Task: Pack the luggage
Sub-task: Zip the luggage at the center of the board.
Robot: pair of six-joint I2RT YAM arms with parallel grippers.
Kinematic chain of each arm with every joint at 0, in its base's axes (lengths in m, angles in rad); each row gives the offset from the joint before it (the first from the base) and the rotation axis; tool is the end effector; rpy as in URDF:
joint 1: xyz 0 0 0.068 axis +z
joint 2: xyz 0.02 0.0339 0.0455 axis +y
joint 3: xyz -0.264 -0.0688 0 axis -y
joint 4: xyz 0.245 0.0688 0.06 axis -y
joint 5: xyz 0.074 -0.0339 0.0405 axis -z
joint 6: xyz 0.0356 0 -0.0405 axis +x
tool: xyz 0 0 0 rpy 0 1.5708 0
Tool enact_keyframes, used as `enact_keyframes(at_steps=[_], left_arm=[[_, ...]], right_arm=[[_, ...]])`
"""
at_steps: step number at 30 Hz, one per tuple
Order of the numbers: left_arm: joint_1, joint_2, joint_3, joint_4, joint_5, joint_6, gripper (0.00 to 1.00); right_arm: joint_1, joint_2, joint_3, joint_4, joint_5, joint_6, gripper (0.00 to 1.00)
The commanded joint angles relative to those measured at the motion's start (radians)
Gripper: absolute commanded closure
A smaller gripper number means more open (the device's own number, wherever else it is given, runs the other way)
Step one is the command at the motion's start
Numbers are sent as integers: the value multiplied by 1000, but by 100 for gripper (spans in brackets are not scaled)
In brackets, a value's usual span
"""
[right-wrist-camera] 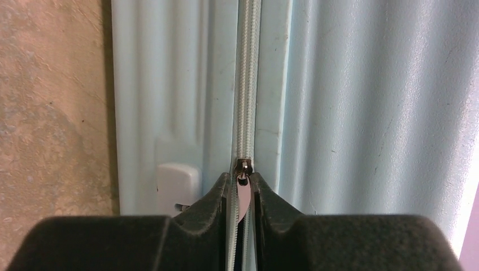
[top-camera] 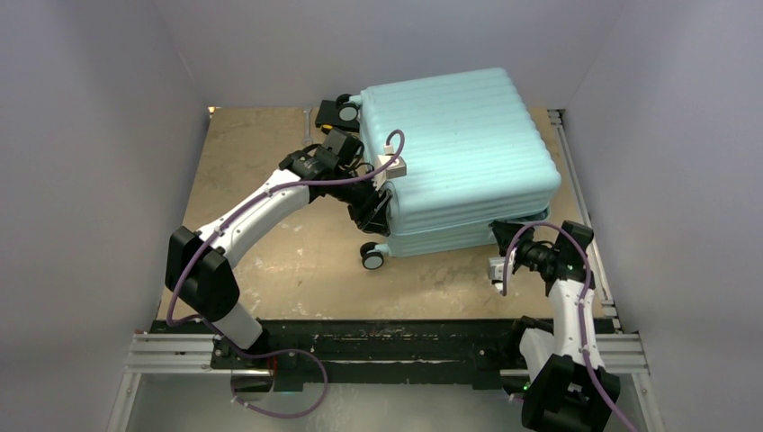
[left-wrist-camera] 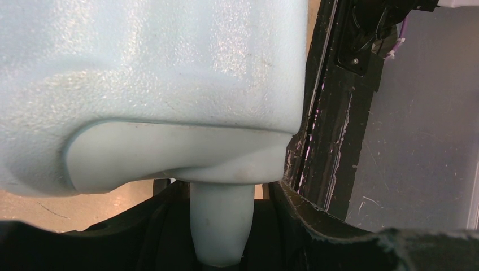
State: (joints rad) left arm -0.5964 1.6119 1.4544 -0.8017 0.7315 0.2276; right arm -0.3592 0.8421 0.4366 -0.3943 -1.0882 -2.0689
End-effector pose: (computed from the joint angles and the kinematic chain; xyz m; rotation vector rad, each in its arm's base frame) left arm 0.2679 -0.2106 0.3158 1.2633 2.1446 -1.0733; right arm 0.1572 -0.0253 0.2040 -1.7097 0.8797 -0.3155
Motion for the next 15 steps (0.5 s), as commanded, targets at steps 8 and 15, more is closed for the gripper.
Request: enact_keyframes(at_steps=[8,15], left_arm=[[11,-91,107,110,86,19,100],[12,-102,96,115,82,20,100]], right_arm=[[0,0,-34,332,-46,-48,86],[-8,2,28,339,-31,-45,86]])
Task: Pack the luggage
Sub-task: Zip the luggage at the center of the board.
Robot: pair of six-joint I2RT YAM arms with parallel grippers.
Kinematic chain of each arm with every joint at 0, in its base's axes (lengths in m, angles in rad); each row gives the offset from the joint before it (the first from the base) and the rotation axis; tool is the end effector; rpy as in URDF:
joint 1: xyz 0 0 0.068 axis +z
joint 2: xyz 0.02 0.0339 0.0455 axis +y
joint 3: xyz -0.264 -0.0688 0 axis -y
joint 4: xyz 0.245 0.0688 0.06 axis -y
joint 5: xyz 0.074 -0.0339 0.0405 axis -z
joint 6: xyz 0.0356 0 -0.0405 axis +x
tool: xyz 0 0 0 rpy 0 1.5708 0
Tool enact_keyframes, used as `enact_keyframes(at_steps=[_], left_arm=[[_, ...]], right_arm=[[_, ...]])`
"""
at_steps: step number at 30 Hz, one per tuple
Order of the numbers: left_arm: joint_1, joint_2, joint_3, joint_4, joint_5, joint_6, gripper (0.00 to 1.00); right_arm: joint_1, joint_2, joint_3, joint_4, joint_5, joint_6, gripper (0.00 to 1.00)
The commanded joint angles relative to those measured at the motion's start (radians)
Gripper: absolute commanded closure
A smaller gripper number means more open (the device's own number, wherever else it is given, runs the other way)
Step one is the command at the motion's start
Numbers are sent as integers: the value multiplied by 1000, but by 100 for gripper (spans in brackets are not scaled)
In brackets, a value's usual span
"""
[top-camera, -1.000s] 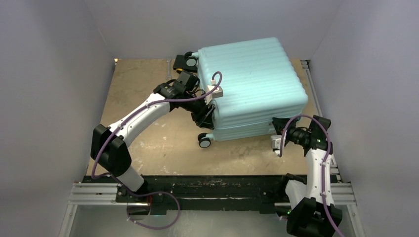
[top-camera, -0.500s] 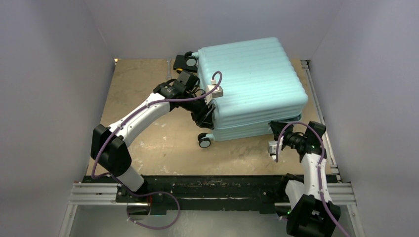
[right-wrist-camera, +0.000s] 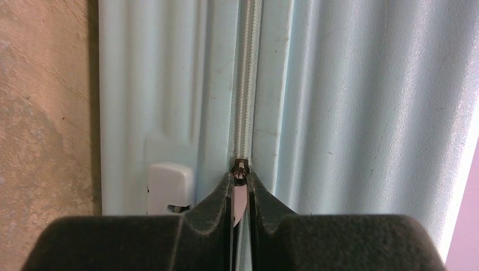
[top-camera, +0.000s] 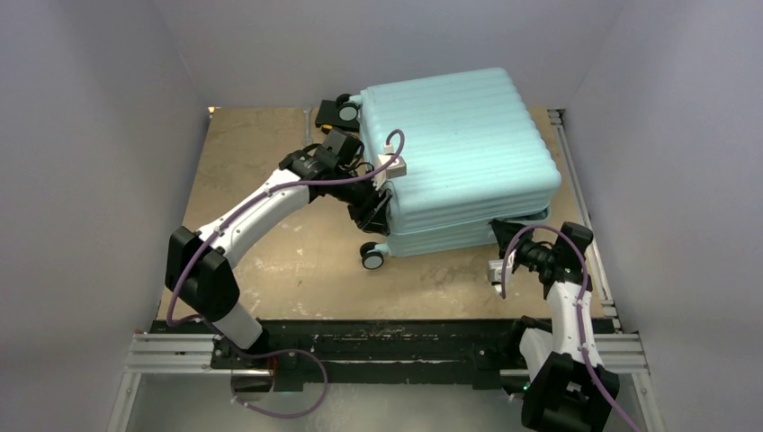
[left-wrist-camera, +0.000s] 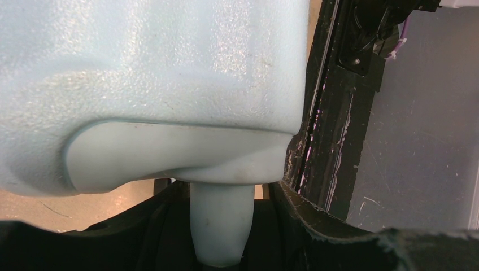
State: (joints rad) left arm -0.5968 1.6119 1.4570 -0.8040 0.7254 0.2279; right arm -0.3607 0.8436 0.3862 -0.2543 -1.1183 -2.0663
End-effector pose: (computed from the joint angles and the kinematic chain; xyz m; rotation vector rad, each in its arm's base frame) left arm 0.2679 -0.2106 0.3164 1.2624 2.1465 -1.0656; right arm 0.1597 -0.0260 0.1979 -1.6998 0.7978 -0.3796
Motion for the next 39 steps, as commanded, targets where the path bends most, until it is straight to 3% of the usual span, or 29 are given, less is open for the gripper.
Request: enact_keyframes(at_steps=[1,11,19,22,26,27,33,37,39], left_arm=[[12,-104,92,117,88,19,100],[11,-120,88,117,86,19,100],[11,-146,79,115,80,23,100],[11,-154,68,120,76,23,100],[12,-155,52,134,75,17,100],[12,-155,49,138,74,13,100],[11,-151,41,158,86,1,100],[12,-132,35,163,95,-3,100],[12,-127,38,162,94,-2,100]], right_arm=[[-9,0,97,187,3,-49,86],[-29,9,337,-131,-32,-159,85],[-32,-12,382,-296,-34,-148,86],[-33,-23,404,-348,-30,-1,82],[-34,-22,431,-315,-21,459,71],[-33,-18,434,-337,-14,506,70],[-33,25,377,-545,-12,491,63],[-33,114,345,-423,6,721,66],[-33,186,359,-415,4,761,68]])
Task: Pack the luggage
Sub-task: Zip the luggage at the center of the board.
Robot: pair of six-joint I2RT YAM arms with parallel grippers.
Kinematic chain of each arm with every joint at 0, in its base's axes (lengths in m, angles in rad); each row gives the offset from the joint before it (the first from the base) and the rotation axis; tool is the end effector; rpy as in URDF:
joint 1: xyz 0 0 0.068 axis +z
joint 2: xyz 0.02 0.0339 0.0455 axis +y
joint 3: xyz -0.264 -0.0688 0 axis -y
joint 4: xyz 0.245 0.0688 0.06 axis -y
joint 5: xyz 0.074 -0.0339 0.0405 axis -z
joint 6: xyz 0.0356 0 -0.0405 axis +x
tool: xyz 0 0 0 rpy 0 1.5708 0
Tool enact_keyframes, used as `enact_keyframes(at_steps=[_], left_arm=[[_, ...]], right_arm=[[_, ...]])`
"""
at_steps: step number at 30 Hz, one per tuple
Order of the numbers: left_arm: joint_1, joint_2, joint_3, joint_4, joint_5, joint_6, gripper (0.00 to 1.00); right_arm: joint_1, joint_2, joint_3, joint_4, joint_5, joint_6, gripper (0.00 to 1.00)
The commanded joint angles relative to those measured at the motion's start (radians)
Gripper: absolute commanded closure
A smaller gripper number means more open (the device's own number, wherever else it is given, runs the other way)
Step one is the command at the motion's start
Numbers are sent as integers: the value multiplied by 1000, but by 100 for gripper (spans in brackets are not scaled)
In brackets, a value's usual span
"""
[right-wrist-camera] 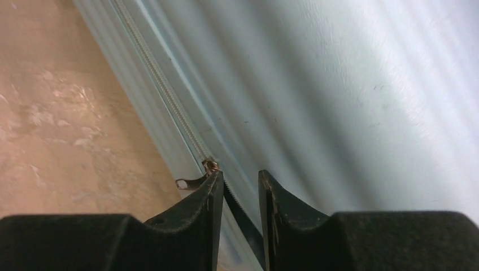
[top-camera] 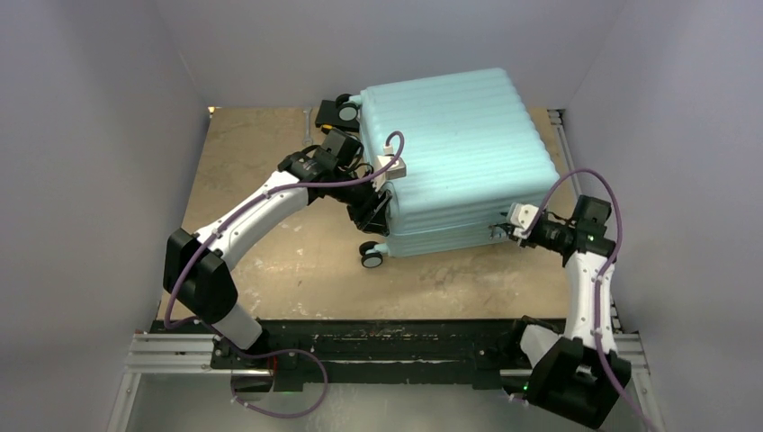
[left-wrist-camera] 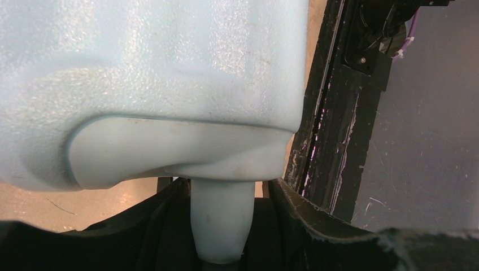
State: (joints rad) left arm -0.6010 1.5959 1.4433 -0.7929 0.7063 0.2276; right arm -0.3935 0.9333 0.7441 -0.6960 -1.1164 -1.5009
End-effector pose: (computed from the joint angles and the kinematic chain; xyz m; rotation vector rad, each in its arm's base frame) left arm 0.2649 -0.2097 0.3175 1.2617 2.1391 -1.0411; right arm 0.1707 -0.0362 0.2691 -1.3406 1.3744 0.1404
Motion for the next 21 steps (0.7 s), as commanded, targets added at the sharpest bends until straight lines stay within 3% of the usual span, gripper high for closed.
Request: enact_keyframes(at_steps=[1,9,12,16,21], left_arm=[[15,-110,56,151,113,-3,100],[14,-102,92,143,100,-4,100],[15,-89,106,137,93,-1,100],[14,-70,123,133,83,-2,100],[14,-50,141,135,83,-5,100]], right_arm=[[0,141,20,-2,-4,186,68],[-6,435,163,-349,-56,-52,74],[-45,414,185,-334,-48,1,73],[-53,314,205,-286,23,105,63],[-53,297,183,-264,86,151,62]])
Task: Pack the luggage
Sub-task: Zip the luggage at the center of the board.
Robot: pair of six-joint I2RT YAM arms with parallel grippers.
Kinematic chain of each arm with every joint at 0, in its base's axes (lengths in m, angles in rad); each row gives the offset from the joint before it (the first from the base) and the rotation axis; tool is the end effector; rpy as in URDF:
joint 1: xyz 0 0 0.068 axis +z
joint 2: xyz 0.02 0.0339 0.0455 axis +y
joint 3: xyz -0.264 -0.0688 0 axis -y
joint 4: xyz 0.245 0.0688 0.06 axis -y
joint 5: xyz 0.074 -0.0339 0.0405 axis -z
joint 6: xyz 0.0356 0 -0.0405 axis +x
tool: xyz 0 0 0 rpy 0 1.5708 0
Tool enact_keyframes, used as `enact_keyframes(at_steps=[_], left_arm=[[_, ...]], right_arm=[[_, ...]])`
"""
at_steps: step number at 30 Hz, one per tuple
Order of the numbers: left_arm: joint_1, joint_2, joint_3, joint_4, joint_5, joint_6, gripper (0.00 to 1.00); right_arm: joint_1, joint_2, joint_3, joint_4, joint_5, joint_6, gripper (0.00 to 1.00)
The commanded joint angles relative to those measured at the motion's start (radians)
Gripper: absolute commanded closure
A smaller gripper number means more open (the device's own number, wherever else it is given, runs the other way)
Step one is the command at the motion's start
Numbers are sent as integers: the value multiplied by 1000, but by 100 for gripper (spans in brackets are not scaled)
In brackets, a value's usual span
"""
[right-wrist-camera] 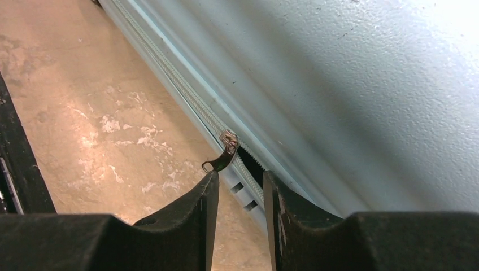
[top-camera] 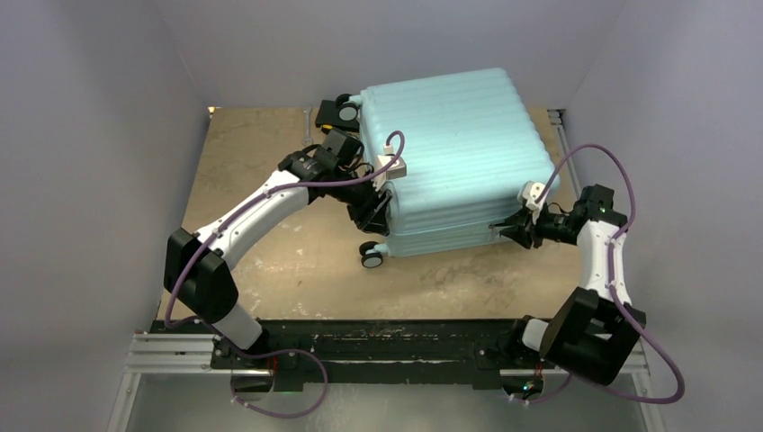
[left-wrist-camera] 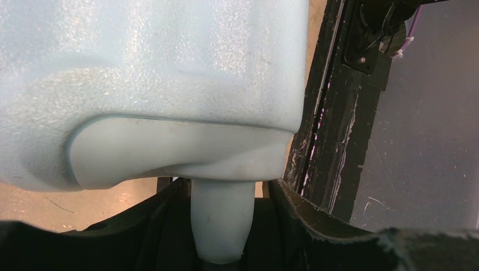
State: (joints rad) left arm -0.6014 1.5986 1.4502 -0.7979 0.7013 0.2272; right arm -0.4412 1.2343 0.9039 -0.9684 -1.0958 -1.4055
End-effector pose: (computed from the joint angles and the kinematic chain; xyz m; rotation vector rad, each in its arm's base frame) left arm 0.2654 -0.2100 0.3184 1.2604 2.1422 -1.0353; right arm 0.2019 -0.0603 0.2530 -1.1087 1.7471 0.5339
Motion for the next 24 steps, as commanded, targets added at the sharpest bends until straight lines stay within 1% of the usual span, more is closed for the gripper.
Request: enact_keyframes(at_steps=[1,2,4,5,8,11,14,17,20,22,24], left_arm=[[15,-49,136,142,87,-6,100],[14,-47,136,143,88,-7,100],[14,-44,139,142,87,-8,100],[14,-43,140,141,85,-7,100],[14,-47,145,138,82,-7,100],[14,-52,144,137,81,-6,100],[15,-53,142,136,81,-6,100],[14,-62,137,136,75,-6,100],[14,-65,134,138,71,-5,100],[14,-60,140,138,72,-8,100],[14,-57,149,137,72,-12,100]], right_arm=[[-7,9,29,-11,70,51,62],[-12,22,37,-43,65,25,63],[-20,53,56,-151,61,-106,64],[-19,63,62,-162,68,-117,65],[-19,82,68,-162,82,-102,65],[-18,124,62,-158,95,-117,60],[-19,148,97,-164,75,-80,63],[-21,48,102,-164,62,-83,61],[-13,-65,116,-162,43,-72,52],[26,-102,114,-162,68,-66,49],[66,-112,92,-162,108,-60,48]])
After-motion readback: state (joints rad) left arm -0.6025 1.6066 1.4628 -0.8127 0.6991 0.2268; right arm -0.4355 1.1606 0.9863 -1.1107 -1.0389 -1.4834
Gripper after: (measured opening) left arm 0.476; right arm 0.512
